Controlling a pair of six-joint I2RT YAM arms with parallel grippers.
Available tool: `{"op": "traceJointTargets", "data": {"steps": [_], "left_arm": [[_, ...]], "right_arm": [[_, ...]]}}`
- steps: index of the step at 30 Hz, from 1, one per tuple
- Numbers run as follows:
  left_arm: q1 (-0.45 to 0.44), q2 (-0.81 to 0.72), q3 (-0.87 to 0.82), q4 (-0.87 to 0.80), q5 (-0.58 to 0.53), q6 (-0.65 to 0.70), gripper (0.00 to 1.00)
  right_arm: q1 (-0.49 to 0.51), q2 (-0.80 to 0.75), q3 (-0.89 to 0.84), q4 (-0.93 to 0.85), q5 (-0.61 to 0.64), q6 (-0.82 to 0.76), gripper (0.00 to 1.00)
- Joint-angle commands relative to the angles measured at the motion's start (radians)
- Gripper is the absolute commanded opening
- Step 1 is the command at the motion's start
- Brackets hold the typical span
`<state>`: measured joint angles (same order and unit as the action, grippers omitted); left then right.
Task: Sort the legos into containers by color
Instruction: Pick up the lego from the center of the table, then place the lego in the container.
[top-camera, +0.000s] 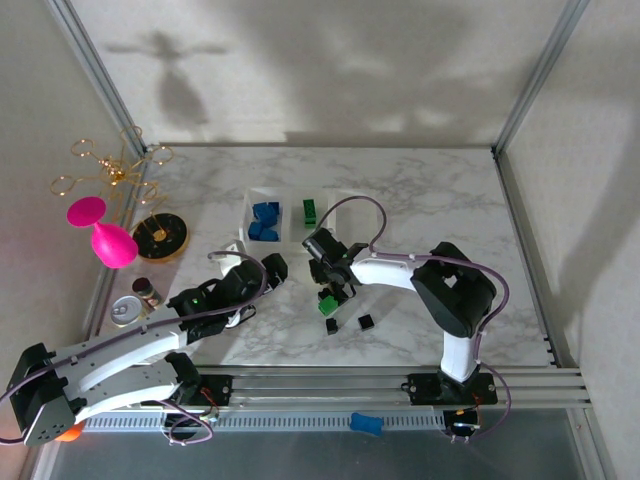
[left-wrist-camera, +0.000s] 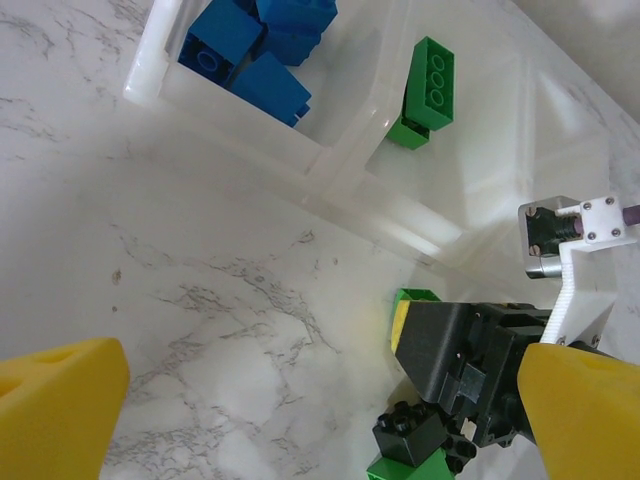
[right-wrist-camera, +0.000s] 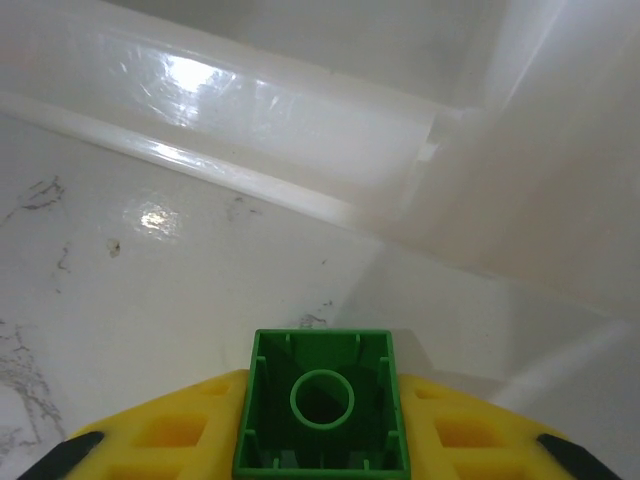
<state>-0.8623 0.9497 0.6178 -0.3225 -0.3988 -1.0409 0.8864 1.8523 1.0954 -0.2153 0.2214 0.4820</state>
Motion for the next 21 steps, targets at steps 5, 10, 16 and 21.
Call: {"op": "traceJointTargets", "data": {"steps": [5,10,16,21], "left_arm": [[0.008,-0.038,0.034,-0.047,-0.066,0.023,1.00],[0.057,-0.049,0.078,-0.049,-0.049,0.072,1.00],[0.148,-0.050,0.113,-0.036,-0.005,0.139,1.00],[0.195,-0.022,0.142,-0.016,0.016,0.181,1.00]], "right_arm": [[0.010,-0.116,0.108,-0.040,-0.037,-0.009,0.30],[-0.026,-0.060,0.216,-0.046,-0.007,-0.032,0.29],[-0.077,0.072,0.392,-0.035,0.043,-0.067,0.28],[-0.110,0.196,0.528,-0.043,0.085,-0.089,0.28]]}}
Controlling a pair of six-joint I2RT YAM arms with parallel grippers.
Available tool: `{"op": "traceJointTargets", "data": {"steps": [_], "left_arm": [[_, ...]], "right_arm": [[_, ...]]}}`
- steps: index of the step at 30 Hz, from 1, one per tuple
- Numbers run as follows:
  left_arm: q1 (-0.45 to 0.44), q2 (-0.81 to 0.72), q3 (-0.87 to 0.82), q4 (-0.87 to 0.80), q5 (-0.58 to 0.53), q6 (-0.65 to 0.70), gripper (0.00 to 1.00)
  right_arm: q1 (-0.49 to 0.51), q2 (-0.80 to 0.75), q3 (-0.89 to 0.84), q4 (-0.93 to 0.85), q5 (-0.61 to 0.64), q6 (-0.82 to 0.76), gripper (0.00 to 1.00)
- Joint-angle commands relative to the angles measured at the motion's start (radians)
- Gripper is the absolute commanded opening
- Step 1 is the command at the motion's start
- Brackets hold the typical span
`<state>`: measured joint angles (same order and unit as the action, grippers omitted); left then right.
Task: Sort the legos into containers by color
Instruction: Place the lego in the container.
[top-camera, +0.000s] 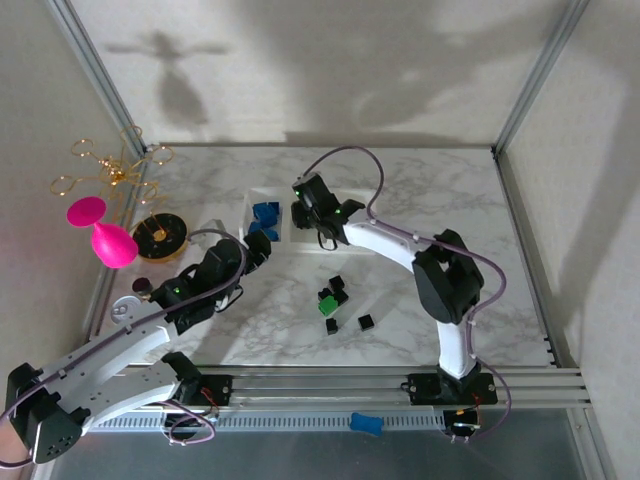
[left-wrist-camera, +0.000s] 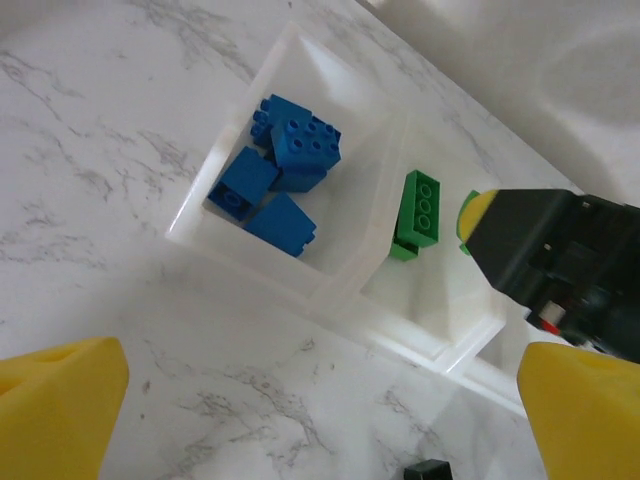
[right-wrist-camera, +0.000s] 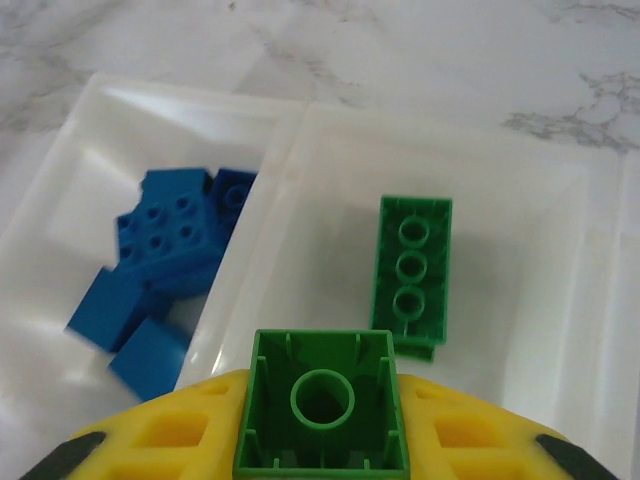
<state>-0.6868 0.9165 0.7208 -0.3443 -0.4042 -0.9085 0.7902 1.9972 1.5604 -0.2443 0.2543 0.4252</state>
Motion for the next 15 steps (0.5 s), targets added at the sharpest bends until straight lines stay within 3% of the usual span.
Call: {"op": "traceJointTargets", "data": {"steps": [1,15], "left_arm": [[0.027,0.019,0.042,0.012,0.026,0.053,0.99],[0.091,0.094,0.017,0.086,0.104,0.071,1.00]], "right_arm": [[-0.022,0.076,0.091,-0.017,0.055,-0.035,0.28],[-0.084,0.281,0.316,-0.072,0.068,-0.083,0.32]]}}
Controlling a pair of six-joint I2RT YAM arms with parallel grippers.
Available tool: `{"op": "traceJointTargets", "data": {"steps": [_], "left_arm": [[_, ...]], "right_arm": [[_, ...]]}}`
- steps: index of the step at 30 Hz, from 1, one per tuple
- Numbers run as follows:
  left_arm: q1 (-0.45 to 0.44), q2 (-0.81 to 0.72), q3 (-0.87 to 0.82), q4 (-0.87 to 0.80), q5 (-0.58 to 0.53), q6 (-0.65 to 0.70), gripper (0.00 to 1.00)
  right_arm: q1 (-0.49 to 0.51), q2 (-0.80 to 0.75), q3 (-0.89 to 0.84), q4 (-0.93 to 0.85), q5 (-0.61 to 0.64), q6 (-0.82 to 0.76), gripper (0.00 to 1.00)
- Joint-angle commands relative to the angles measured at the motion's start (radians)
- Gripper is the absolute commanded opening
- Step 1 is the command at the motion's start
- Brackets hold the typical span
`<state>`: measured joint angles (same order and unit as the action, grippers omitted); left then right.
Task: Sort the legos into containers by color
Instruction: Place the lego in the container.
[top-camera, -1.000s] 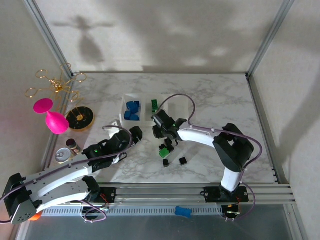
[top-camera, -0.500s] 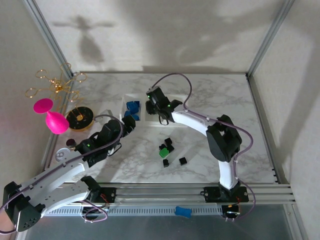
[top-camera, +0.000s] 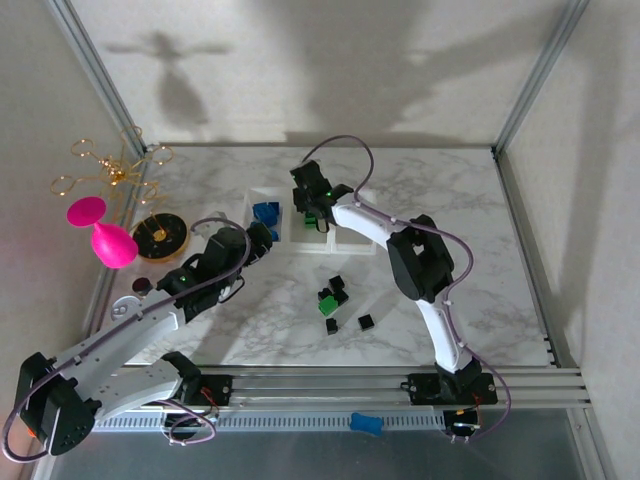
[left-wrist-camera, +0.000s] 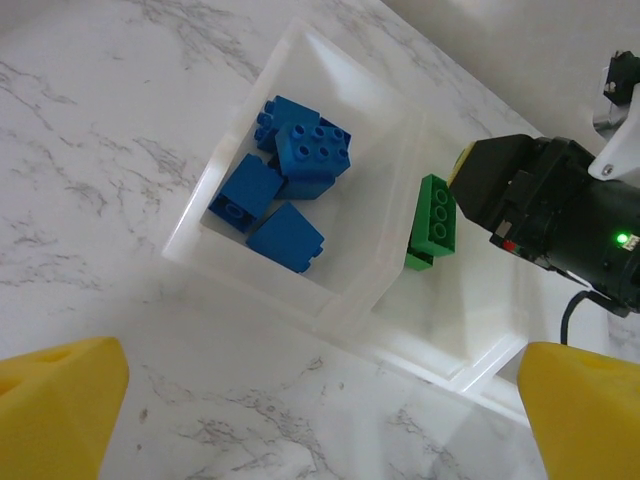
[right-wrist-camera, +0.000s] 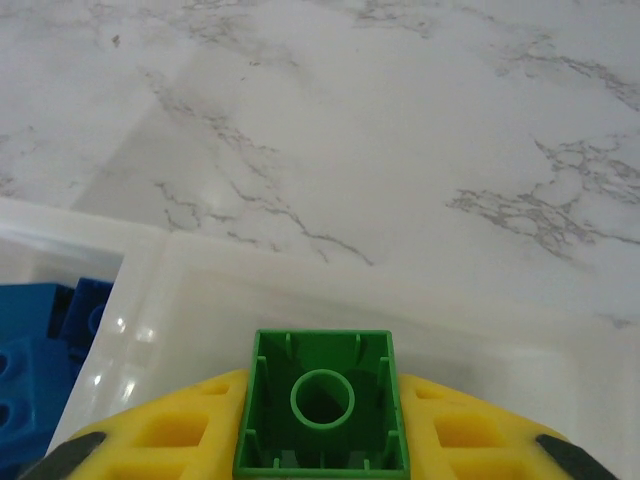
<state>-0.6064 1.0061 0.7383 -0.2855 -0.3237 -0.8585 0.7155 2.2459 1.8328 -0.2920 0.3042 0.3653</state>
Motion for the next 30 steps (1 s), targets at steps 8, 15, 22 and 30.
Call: {"op": "traceJointTargets", "data": {"steps": [8,15,22,30], "left_arm": [[0.025,0.009,0.003,0.022,0.030,0.029,1.00],[0.025,-0.001,0.008,0.012,0.038,0.020,1.00],[0.017,-0.032,0.012,-0.007,0.056,0.006,1.00],[-0.073,-0.101,-0.039,-0.036,0.070,-0.062,1.00]], "right_arm": [[-0.013,0.047,0.096,-0.043,0.009,-0.033,0.40],[0.001,-0.029,0.046,-0.026,-0.016,-0.043,0.46],[0.026,-0.160,-0.053,-0.016,-0.025,-0.037,0.51],[0.062,-0.423,-0.364,-0.027,-0.076,-0.022,0.61]]}}
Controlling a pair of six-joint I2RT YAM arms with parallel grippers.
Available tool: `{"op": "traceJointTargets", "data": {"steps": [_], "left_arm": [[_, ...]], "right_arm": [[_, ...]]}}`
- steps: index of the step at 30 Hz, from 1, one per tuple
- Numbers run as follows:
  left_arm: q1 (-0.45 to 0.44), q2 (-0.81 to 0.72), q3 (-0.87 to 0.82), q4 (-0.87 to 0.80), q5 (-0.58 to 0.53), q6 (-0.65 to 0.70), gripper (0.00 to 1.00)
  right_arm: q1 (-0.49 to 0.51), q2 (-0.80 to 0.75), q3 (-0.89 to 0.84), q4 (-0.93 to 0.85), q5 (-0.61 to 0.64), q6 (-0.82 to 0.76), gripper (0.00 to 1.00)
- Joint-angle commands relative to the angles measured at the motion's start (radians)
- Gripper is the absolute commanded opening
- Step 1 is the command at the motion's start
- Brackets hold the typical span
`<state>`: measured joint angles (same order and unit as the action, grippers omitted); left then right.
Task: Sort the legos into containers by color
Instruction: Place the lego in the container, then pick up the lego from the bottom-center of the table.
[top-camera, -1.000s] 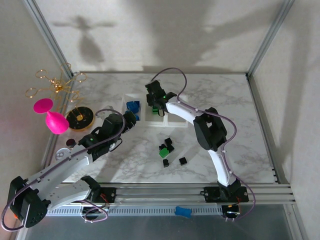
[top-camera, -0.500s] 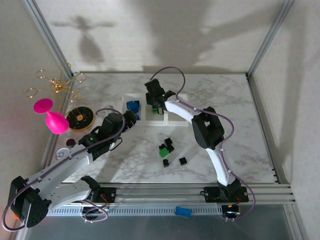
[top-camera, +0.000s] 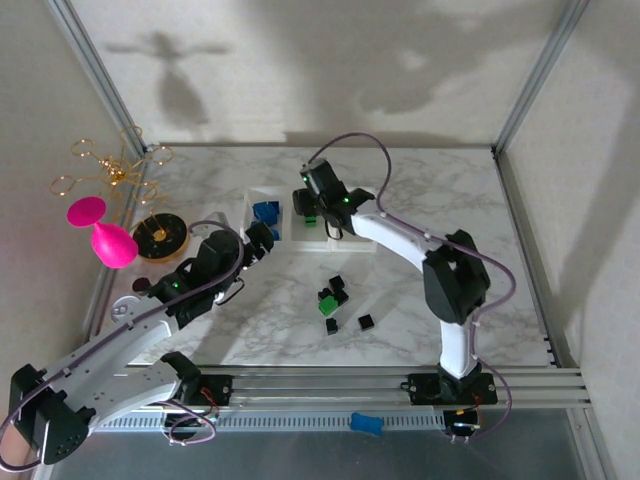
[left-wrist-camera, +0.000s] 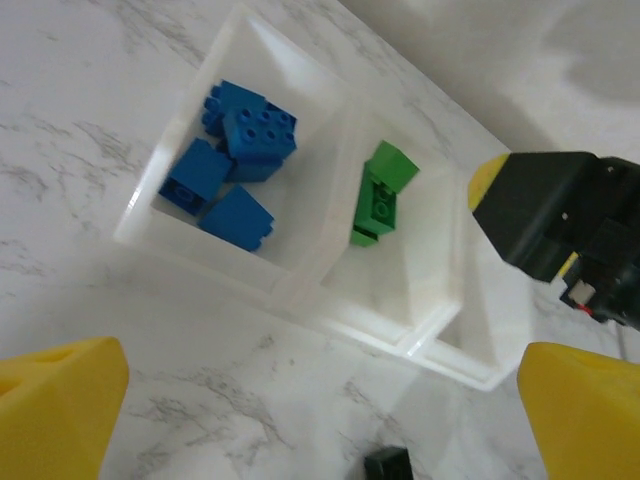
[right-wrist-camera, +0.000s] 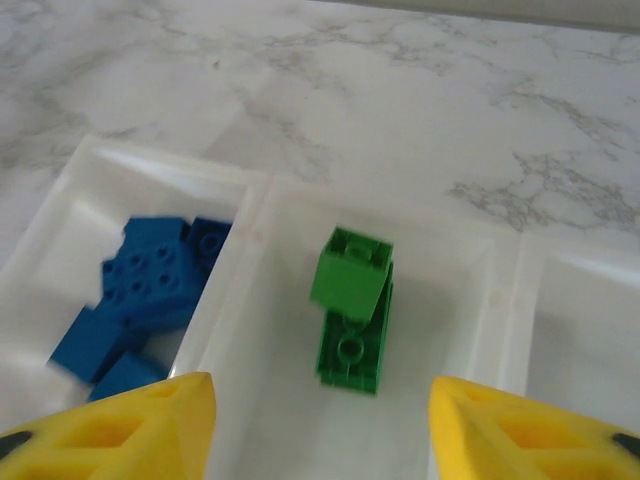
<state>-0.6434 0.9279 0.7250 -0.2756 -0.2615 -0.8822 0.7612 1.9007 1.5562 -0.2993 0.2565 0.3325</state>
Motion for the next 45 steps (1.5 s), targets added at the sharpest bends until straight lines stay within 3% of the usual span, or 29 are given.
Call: {"op": "traceJointTargets", "data": {"steps": [1,10,18,29,45], "left_arm": [[-0.059,-0.035,-0.037,-0.049,0.000,-0.052,1.00],[-0.185,-0.092,-0.101,-0.103,0.003,-0.113,1.00],[-0.208,-0.149,-0.158,-0.138,0.034,-0.152,1.00],[-0.214,-0.193,-0.180,-0.148,0.011,-0.179,1.00],[-0.216,-0.188,-0.176,-0.168,-0.016,-0.187,1.00]], "right_arm": [[0.027,-0.118,-0.134,-0.029,-0.038,0.016,0.61],[0.156,-0.399,-0.524,-0.152,-0.120,0.123,0.68],[0.289,-0.461,-0.702,-0.181,-0.117,0.307,0.70],[0.322,-0.356,-0.723,-0.049,-0.132,0.334,0.69],[0.338,-0.227,-0.600,-0.041,-0.087,0.303,0.64]]}}
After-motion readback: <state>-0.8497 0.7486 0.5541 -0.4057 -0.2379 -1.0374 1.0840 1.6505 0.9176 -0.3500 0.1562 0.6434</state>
